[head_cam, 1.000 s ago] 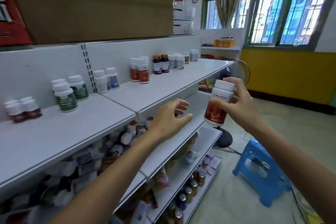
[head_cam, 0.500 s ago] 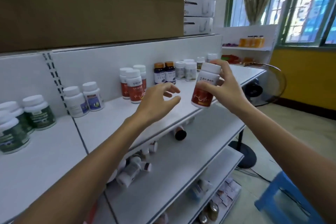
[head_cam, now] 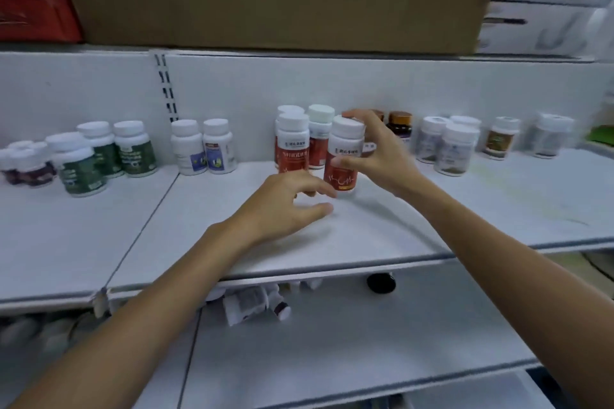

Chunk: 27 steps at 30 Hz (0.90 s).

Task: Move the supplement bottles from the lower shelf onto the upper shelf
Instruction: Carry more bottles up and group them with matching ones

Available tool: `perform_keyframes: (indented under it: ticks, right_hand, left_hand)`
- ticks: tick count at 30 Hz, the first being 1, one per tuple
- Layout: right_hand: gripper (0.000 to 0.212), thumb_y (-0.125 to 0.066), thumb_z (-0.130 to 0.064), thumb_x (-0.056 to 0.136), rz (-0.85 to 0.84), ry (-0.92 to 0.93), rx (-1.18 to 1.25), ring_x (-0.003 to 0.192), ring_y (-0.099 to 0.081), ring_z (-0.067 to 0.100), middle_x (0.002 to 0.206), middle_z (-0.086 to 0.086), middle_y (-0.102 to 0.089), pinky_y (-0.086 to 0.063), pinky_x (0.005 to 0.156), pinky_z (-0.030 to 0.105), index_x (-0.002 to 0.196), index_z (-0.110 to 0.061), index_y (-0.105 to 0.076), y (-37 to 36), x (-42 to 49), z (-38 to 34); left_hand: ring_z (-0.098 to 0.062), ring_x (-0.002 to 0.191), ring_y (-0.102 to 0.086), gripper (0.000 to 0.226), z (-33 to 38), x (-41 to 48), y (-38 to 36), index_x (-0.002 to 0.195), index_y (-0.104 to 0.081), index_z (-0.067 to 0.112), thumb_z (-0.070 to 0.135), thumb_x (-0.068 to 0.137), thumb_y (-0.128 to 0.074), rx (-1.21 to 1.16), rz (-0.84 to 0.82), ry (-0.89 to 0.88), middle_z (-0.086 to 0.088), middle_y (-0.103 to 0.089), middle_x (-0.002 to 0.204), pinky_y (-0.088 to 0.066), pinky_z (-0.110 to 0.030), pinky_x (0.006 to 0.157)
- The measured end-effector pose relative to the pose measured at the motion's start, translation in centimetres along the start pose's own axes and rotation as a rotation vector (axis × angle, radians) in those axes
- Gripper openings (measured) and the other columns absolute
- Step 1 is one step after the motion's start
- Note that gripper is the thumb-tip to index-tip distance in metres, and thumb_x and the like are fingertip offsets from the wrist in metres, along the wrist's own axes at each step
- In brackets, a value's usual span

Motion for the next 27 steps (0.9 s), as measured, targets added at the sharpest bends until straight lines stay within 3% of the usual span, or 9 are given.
perform_keyframes:
  ticks: [4, 10, 15, 19, 24, 27]
  right_hand:
    - [0.068, -0.081, -0.022, 0.071, 0.02, 0.034, 0.019, 0.1, -0.05, 0.009, 0.115, -0.006, -0.056, -0.044, 0.081, 0.017, 0.129, -0.018, -0.045, -0.2, 1.1, 1.3]
    - [0.075, -0.076, -0.015, 0.071, -0.158, 0.083, 0.023, 0.106, -0.051, 0.022, 0.123, 0.011, -0.05, -0.049, 0.088, 0.034, 0.135, -0.023, -0.037, -3.3, 2.6, 1.4]
    - [0.076, -0.072, -0.013, 0.076, -0.189, 0.078, -0.047, 0.1, -0.043, 0.016, 0.118, 0.007, -0.039, -0.036, 0.085, 0.023, 0.139, -0.028, -0.032, -3.4, 3.5, 2.3]
    - [0.082, -0.076, -0.014, 0.076, -0.165, 0.068, -0.044, 0.109, -0.043, 0.017, 0.127, 0.011, -0.04, -0.033, 0.09, 0.021, 0.142, -0.023, -0.028, -3.5, 3.7, 2.7]
    - [0.09, -0.079, -0.013, 0.072, -0.116, 0.05, -0.018, 0.124, -0.043, 0.024, 0.136, 0.011, -0.041, -0.036, 0.102, 0.03, 0.144, -0.015, -0.025, -3.8, 3.5, 3.0]
    - [0.107, -0.082, -0.017, 0.07, -0.131, 0.005, -0.039, 0.128, -0.043, 0.025, 0.143, 0.012, -0.038, -0.038, 0.106, 0.04, 0.149, -0.016, -0.01, -3.6, 2.6, 3.1]
  left_hand:
    - [-0.006, 0.096, -0.054, 0.023, 1.2, 0.6, -2.0, 0.108, -0.067, 0.025, 0.028, 0.085, -0.065, 0.078, 0.018, 0.042, 0.008, -0.063, 0.11, -0.04, -0.02, 0.088]
    - [-0.011, 0.117, -0.046, 0.03, -0.5, 0.3, -4.0, 0.114, -0.062, 0.029, 0.039, 0.086, -0.059, 0.285, -0.021, 0.211, 0.008, -0.055, 0.124, -0.034, -0.028, 0.102]
    - [-0.01, 0.114, -0.045, 0.027, -1.0, 0.3, -3.6, 0.111, -0.064, 0.03, 0.038, 0.085, -0.06, 0.307, 0.008, 0.261, 0.009, -0.056, 0.118, -0.031, -0.022, 0.098]
    - [-0.007, 0.112, -0.045, 0.026, -0.8, 0.3, -3.5, 0.111, -0.065, 0.03, 0.037, 0.086, -0.06, 0.311, 0.024, 0.25, 0.01, -0.056, 0.116, -0.03, -0.018, 0.094]
    - [-0.009, 0.113, -0.046, 0.027, -0.5, 0.1, -3.5, 0.112, -0.064, 0.028, 0.036, 0.087, -0.058, 0.332, 0.025, 0.254, 0.009, -0.057, 0.118, -0.031, -0.019, 0.094]
    - [-0.013, 0.114, -0.047, 0.026, -0.1, -0.3, -3.1, 0.111, -0.064, 0.026, 0.036, 0.088, -0.056, 0.387, 0.042, 0.278, 0.006, -0.058, 0.119, -0.036, -0.026, 0.095]
Point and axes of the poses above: each hand's wrist, its own x-axis towards the middle knuckle, its own y-axis out of the back of the hand, z = x × y, the point moved 10 cm from there along x, towards the middle knuckle
